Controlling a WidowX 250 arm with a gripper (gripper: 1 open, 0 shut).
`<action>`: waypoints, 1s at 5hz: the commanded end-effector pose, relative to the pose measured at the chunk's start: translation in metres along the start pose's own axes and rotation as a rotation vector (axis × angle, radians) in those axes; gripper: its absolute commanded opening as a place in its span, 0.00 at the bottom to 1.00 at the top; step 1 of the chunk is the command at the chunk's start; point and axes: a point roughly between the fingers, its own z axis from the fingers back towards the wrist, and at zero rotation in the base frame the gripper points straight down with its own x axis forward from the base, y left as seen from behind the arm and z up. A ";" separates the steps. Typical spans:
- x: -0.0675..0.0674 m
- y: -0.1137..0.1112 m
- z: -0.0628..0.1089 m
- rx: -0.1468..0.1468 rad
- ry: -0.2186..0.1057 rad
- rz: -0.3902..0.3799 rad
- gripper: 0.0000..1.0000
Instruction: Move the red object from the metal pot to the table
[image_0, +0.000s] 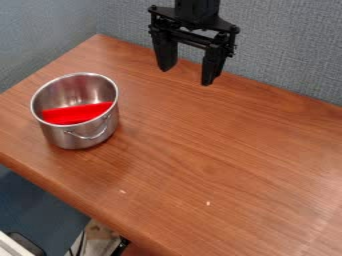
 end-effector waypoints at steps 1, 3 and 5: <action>0.005 0.004 -0.008 -0.023 0.022 0.049 1.00; -0.012 0.056 -0.010 -0.109 -0.026 0.250 1.00; -0.034 0.117 -0.017 -0.151 -0.114 0.308 1.00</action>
